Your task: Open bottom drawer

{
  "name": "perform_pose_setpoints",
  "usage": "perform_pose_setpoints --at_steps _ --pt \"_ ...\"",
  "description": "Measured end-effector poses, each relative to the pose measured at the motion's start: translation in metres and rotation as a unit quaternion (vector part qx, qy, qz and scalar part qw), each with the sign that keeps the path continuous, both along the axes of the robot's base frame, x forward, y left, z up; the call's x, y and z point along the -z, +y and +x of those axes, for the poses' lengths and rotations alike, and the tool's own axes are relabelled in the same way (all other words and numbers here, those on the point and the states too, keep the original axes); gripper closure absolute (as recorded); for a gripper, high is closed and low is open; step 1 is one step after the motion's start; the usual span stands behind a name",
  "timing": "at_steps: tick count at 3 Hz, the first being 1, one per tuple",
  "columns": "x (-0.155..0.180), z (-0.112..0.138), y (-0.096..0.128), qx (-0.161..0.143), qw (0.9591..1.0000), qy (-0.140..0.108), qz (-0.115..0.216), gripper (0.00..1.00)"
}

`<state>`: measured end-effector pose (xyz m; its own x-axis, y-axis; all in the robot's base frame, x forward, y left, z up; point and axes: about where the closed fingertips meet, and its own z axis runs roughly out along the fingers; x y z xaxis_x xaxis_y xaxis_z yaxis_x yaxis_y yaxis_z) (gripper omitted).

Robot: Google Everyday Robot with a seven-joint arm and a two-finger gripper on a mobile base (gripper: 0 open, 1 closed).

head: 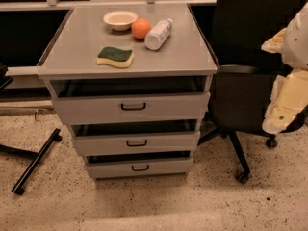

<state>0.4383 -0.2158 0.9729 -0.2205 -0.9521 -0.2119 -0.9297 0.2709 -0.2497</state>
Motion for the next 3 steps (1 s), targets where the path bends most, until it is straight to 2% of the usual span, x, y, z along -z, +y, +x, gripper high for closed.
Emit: perform_pose_setpoints --at_steps 1,2,3 --pt "0.002 -0.001 0.003 -0.003 1.0 -0.003 0.002 0.0" --pt "0.045 -0.004 0.021 -0.016 0.9989 0.01 0.043 0.0" --pt "0.134 -0.002 0.051 -0.021 0.9953 0.044 0.084 0.0"
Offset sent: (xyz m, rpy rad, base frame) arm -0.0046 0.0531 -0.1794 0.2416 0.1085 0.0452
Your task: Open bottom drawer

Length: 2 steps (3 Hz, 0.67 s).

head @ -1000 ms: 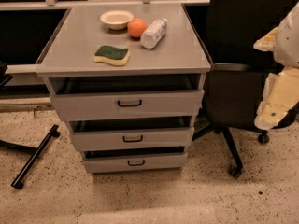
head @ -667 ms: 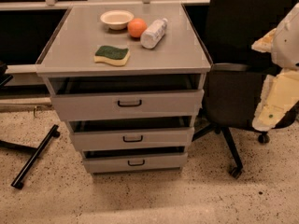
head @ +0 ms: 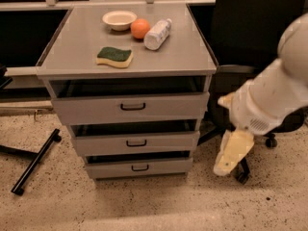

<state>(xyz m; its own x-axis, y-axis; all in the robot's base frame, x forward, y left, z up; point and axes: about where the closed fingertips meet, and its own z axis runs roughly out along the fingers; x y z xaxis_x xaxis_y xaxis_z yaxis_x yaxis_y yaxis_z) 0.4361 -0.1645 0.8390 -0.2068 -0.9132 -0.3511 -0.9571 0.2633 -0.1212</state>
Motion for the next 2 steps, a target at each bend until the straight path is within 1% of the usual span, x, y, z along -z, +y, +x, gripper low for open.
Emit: perform_pose_setpoints --at_steps 1,2 --pt "0.1152 -0.0101 0.0316 -0.001 0.998 0.051 0.037 0.0" --pt "0.1153 -0.0101 0.0316 -0.001 0.998 0.051 0.037 0.0"
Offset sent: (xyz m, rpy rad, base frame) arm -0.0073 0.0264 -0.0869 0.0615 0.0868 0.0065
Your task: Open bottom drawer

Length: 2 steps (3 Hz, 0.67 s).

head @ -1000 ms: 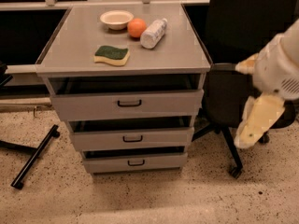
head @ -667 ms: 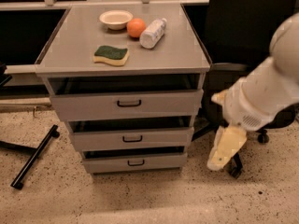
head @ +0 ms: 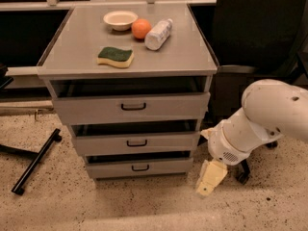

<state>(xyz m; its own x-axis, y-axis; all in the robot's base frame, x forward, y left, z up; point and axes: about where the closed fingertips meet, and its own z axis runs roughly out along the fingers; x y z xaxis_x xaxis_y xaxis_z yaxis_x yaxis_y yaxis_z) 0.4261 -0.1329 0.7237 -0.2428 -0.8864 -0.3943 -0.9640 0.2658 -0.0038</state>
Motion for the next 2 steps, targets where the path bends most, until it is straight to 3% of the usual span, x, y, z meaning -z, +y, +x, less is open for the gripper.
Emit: perform_pose_setpoints --at_steps 1,2 --pt "0.035 0.017 0.013 -0.017 0.9992 0.002 0.036 0.0" --pt "0.101 0.057 0.047 -0.063 0.9939 -0.024 0.087 0.0"
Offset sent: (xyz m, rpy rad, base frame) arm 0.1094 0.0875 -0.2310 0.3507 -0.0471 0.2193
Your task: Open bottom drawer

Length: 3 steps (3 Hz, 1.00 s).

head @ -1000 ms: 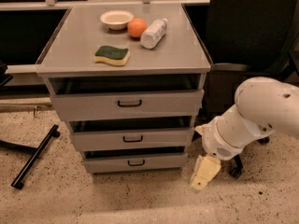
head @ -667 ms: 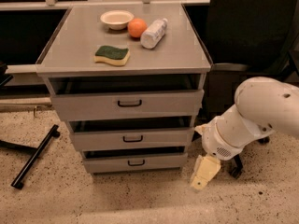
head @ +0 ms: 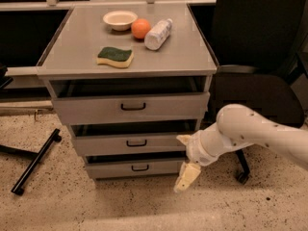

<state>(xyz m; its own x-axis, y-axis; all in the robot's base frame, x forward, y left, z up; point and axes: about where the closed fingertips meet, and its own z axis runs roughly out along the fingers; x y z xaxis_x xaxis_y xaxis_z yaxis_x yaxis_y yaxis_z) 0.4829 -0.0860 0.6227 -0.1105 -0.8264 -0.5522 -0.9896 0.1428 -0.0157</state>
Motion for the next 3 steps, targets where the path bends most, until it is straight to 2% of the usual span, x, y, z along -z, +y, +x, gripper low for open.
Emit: perform_pose_setpoints --at_steps 1,2,3 --pt "0.071 0.022 0.022 -0.023 0.9987 -0.021 0.041 0.0" --pt "0.104 0.013 0.028 -0.025 0.9982 0.002 0.054 0.0" --pt "0.104 0.013 0.028 -0.025 0.9982 0.002 0.054 0.0"
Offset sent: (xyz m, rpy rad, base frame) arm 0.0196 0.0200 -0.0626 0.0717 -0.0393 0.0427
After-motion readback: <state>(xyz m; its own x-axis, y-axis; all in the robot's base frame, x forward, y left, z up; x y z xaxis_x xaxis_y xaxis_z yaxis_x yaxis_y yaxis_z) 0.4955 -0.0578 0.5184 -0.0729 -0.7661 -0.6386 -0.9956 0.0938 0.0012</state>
